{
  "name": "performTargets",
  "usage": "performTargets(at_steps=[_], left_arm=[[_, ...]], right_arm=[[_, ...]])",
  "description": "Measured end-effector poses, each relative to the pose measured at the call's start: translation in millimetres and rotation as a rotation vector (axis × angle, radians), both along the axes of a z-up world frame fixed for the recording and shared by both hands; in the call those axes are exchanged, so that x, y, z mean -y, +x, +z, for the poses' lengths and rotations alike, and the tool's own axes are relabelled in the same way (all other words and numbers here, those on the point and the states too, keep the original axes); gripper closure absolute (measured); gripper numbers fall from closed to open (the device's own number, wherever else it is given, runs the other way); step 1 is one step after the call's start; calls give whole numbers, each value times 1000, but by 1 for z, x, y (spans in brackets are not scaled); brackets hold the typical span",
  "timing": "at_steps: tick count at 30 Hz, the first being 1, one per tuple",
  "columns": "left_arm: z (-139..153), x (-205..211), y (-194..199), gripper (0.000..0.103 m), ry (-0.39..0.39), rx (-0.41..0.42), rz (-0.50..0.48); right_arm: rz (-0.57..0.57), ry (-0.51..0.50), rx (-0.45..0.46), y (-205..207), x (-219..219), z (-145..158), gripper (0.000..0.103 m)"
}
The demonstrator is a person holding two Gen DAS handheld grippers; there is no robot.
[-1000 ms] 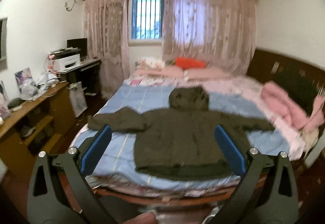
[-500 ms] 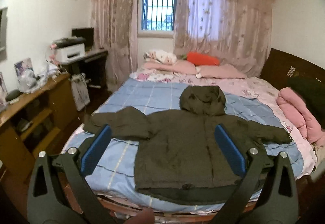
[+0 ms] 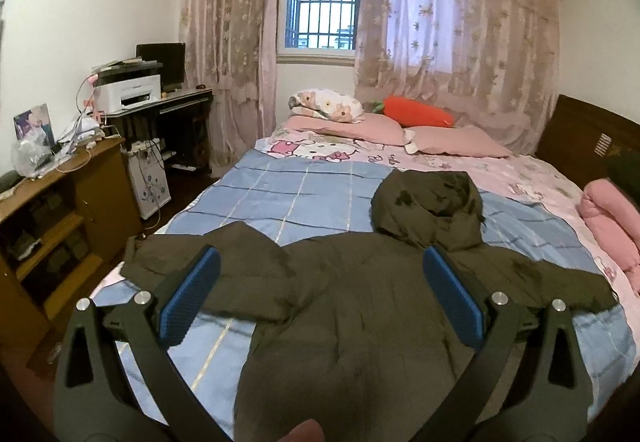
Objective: Fold large clothes
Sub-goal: 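Grasp the green jacket's sleeve cuff with the right tool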
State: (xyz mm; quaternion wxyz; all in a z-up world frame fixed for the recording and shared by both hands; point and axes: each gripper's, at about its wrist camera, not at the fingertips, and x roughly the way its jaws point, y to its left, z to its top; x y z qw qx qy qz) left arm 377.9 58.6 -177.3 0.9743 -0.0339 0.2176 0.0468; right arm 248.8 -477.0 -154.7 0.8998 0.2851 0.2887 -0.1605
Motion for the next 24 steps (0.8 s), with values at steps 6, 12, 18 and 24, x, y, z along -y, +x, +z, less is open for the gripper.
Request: performTargets(at_steps=[6,12,18,24], left_arm=[[-30,4,50,2,55,50,23],[-50,-6,72,2,24,38,65],[-69,-8,81,2,49,51,115],[-71,-13,83,2,-28,50,111]], right_arm=[[4,214,57,37,52,-49,1],[-123,357,62,60,100,-111,1],[-159,529,73,79,140,-169,1],[-202,605,56,105,173,-211,1]])
